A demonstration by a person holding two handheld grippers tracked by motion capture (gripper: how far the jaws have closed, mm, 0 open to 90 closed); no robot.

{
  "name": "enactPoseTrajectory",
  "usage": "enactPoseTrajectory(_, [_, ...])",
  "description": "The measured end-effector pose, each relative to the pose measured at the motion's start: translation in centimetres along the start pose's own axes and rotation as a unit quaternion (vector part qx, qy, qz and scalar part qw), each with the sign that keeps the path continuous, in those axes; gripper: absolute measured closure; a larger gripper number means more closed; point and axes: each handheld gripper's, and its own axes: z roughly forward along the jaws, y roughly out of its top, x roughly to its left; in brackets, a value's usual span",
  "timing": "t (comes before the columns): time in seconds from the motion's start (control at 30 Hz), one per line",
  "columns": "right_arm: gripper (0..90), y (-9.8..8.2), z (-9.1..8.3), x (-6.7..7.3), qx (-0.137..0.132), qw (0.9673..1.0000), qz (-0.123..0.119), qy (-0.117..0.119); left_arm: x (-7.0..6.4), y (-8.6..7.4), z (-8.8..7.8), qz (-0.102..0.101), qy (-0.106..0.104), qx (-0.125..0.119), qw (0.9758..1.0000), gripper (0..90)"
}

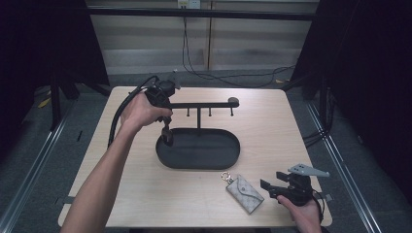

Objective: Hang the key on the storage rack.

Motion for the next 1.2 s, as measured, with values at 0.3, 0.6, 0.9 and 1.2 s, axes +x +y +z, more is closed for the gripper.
enactPoseTrajectory(0.3, [23.6, 0.0, 0.1, 0.1, 0.003, 1.0000, -0.003, 0.001, 0.4, 0.1, 0.1, -0.018, -0.004, -0.018, 0.9997, 70.4])
enactPoseTrajectory(0.6, [23.6, 0.0, 0.1, 0.1, 0.003, 1.0000, -0.003, 0.002, 0.1, -0.1, -0.2, -0.022, -0.011, -0.024, 0.9994, 55.8])
enactPoseTrajectory(0.9, [23.6, 0.1, 0.2, 0.0, 0.006, 1.0000, 0.003, 0.004, 0.7, -1.1, 0.2, -0.033, -0.023, -0.041, 0.9984, 38.8])
enactPoseTrajectory(1.2, [23.5, 0.1, 0.2, 0.0, 0.005, 1.0000, 0.002, 0.004, 2.0, -3.4, 0.3, -0.040, -0.044, -0.091, 0.9941, 27.2])
